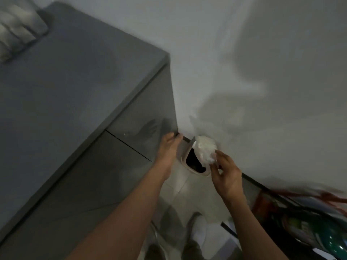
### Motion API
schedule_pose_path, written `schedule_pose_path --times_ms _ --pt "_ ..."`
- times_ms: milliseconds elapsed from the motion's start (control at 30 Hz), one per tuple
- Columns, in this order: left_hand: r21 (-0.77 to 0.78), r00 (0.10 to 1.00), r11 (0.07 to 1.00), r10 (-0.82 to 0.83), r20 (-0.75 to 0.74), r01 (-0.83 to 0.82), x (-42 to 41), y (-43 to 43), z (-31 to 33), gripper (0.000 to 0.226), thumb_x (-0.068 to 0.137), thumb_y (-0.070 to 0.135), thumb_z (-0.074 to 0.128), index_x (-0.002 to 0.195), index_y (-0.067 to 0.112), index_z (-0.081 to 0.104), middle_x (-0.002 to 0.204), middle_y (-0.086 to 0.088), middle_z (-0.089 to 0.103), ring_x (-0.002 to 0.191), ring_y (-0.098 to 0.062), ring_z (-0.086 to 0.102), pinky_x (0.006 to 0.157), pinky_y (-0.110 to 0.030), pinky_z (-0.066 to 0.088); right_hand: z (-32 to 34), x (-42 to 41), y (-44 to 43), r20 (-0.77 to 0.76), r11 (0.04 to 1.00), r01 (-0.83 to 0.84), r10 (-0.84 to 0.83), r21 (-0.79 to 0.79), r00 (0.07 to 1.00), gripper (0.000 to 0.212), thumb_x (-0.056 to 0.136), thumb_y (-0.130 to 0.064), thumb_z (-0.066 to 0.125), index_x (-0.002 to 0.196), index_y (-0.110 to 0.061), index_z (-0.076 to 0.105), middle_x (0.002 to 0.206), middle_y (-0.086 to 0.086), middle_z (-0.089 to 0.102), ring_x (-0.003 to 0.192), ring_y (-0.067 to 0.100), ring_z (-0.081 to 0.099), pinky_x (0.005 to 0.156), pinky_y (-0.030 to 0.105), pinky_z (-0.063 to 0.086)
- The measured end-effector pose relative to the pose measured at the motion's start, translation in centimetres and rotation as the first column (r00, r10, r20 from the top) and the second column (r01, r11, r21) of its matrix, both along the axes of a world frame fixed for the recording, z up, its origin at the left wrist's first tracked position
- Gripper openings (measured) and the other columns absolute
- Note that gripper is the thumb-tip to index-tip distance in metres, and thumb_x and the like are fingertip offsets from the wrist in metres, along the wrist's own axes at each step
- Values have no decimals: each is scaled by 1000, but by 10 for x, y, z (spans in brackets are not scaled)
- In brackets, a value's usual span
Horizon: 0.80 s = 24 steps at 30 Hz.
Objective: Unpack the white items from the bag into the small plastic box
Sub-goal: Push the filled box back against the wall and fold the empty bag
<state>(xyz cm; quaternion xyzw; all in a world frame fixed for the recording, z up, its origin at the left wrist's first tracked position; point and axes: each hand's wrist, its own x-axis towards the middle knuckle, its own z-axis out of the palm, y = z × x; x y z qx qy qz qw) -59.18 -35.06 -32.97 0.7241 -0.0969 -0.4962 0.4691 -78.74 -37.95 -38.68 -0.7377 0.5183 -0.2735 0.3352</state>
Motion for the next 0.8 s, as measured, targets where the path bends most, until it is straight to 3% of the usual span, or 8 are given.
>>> schedule_pose_path --times_ms 67,133,233,333,433,533,667,800 --pt "150 961 979 -172 217 141 6 18 -64 57 82 36 76 133 30 50 132 7 54 113 -11 54 95 -29 45 -55 -4 2 -76 1000 -15 14 -1 997 22 86 -6 76 108 -7 74 121 12 61 86 29 69 71 43 61" --pt "268 853 906 -406 327 328 9 32 -128 78 75 33 81 142 29 42 141 3 47 122 -15 51 101 -33 46 -107 -3 2 -149 998 -55 49 -36 988 20 83 -4 78 103 -6 75 115 12 63 79 30 68 64 42 60" --pt "373 655 757 -652 382 536 9 34 -215 99 73 34 81 153 25 25 154 -2 28 138 -19 36 108 -29 38 -179 1 0 -314 985 -124 79 -123 946 21 79 -9 80 101 -9 76 109 11 69 86 35 64 64 36 54" --pt "426 556 680 -733 391 596 10 21 -292 99 78 31 77 155 25 14 156 -4 20 137 -24 38 105 -35 43 -253 9 -8 -352 991 -121 92 -61 932 20 85 -14 75 104 -9 74 114 14 61 82 36 65 65 35 54" --pt "385 561 703 -711 424 598 11 4 -356 95 83 26 74 155 28 12 155 -3 24 134 -22 43 99 -27 41 -309 18 -15 -405 995 -89 67 -36 912 22 84 -14 75 106 -11 72 121 16 54 72 41 65 61 40 56" --pt "314 578 751 -652 491 580 9 0 -397 94 82 21 74 155 28 15 150 -2 31 129 -22 47 99 -27 42 -342 34 -23 -509 995 -99 79 -12 857 21 86 -14 71 107 -11 70 112 14 56 71 40 64 57 38 52" --pt "225 590 812 -554 587 539 4 6 -422 88 79 20 77 149 31 24 145 2 33 127 -21 48 102 -36 48 -359 68 -37 -622 989 13 83 149 779 30 93 -16 66 122 -16 63 115 9 64 95 29 68 82 40 57" --pt "232 592 783 -597 541 577 8 4 -416 84 83 22 75 150 29 25 148 0 33 128 -20 48 101 -28 43 -349 86 -46 -629 940 109 127 324 767 46 90 -18 69 134 -16 54 121 12 65 105 31 67 94 41 54"
